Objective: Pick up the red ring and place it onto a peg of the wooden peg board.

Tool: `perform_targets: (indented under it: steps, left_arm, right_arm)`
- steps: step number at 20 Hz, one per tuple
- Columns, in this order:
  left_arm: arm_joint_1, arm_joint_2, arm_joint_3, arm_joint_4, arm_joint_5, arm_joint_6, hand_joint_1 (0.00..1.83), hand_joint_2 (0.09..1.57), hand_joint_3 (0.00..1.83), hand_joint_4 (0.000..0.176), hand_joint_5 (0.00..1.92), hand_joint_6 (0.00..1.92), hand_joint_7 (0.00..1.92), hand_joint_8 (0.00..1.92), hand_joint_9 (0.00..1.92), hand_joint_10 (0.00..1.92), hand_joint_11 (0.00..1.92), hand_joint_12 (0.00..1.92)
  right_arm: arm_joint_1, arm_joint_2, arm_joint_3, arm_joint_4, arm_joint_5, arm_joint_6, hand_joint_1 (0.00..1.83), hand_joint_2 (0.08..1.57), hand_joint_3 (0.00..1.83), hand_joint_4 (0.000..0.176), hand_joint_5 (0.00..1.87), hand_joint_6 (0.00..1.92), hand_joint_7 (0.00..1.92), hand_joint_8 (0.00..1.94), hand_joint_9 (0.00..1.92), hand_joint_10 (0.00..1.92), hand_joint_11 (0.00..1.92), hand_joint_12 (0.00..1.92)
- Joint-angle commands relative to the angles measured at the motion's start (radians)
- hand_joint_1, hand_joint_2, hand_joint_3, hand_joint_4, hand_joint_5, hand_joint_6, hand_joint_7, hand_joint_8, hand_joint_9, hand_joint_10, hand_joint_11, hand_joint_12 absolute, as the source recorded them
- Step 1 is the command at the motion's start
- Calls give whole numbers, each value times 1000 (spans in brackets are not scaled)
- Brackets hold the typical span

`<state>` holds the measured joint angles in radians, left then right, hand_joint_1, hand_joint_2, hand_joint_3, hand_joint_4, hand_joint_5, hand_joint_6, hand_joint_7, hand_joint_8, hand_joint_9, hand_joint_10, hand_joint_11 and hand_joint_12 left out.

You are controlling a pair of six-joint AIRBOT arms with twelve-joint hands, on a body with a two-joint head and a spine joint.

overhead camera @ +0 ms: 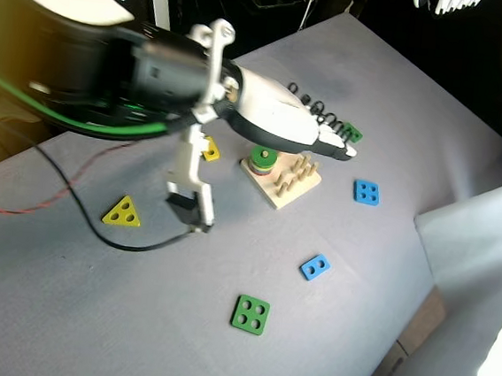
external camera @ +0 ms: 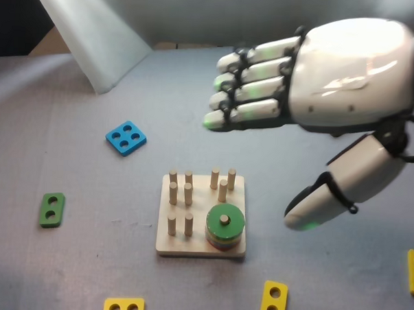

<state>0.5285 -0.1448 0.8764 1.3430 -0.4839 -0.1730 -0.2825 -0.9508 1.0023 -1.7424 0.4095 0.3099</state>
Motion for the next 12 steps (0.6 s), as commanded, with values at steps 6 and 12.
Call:
perform_targets:
  steps: [6, 12]
  left_arm:
    - [-5, 16, 7, -38, -5, 5, 560, 1548, 1, 0, 932, 1921, 1117, 1921, 1131, 1921, 1170, 1921]
    - [-5, 14, 4, -38, -5, 2, 550, 1546, 1, 0, 940, 1921, 1133, 1921, 1155, 1921, 1194, 1921]
  right_arm:
    - [27, 149, -105, 61, 44, 54, 143, 1167, 6, 0, 513, 16, 521, 14, 453, 27, 0, 1108]
    - [37, 227, -130, 61, 39, 95, 318, 1447, 5, 0, 562, 1404, 579, 1600, 513, 1755, 404, 1880]
